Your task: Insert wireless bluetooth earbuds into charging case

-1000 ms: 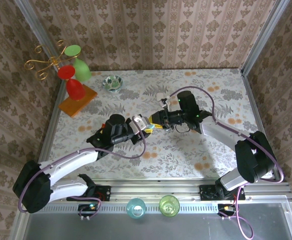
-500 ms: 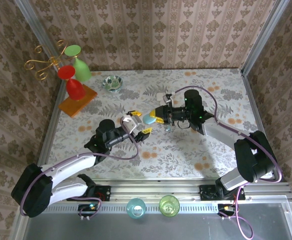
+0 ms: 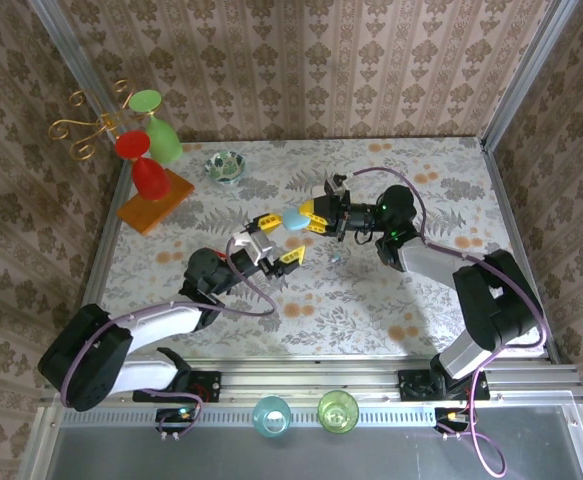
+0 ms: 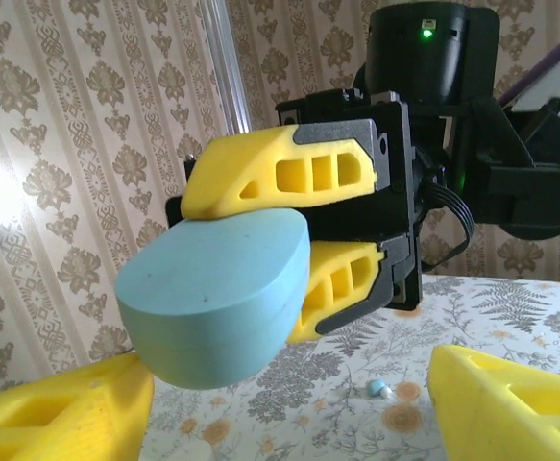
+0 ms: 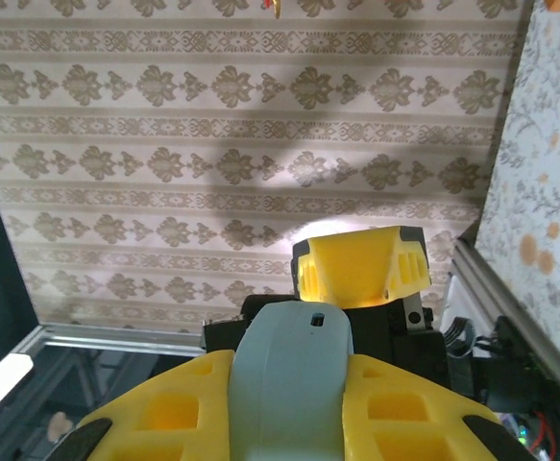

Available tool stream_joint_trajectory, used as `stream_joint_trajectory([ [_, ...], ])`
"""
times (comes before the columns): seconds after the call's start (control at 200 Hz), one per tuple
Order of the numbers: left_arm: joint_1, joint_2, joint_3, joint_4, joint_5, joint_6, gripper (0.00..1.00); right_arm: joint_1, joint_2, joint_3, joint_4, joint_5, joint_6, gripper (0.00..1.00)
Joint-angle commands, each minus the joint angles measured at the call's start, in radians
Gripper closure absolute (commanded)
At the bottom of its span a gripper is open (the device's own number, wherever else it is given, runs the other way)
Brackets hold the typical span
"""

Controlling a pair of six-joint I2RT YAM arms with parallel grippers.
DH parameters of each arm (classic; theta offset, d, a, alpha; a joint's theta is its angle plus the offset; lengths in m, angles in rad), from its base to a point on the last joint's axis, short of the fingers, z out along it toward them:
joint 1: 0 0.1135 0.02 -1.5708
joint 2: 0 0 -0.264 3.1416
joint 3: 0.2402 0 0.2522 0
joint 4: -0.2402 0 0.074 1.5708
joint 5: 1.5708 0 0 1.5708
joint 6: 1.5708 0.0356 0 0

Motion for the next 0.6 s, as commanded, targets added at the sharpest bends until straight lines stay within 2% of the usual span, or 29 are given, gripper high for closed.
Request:
stream_joint_trajectory([
  [0.0,0.009,0.003,0.038,0.107,0.050,-0.038,0.29,-0.004,0.018,-0.014,0.148,0.011,0.092,0.94],
  [0.24,0.030,0.007,0.057,0.107,0.080,-0.056,0.45,-0.005,0.012,-0.025,0.149,0.000,0.091,0.94],
  [0.455,0.039,0.034,0.089,0.105,0.136,-0.071,0.51,-0.003,0.013,-0.028,0.142,-0.010,0.092,0.94],
  [0.595,0.041,0.050,0.104,0.106,0.163,-0.080,0.52,-0.004,0.009,-0.023,0.149,-0.013,0.092,0.95],
])
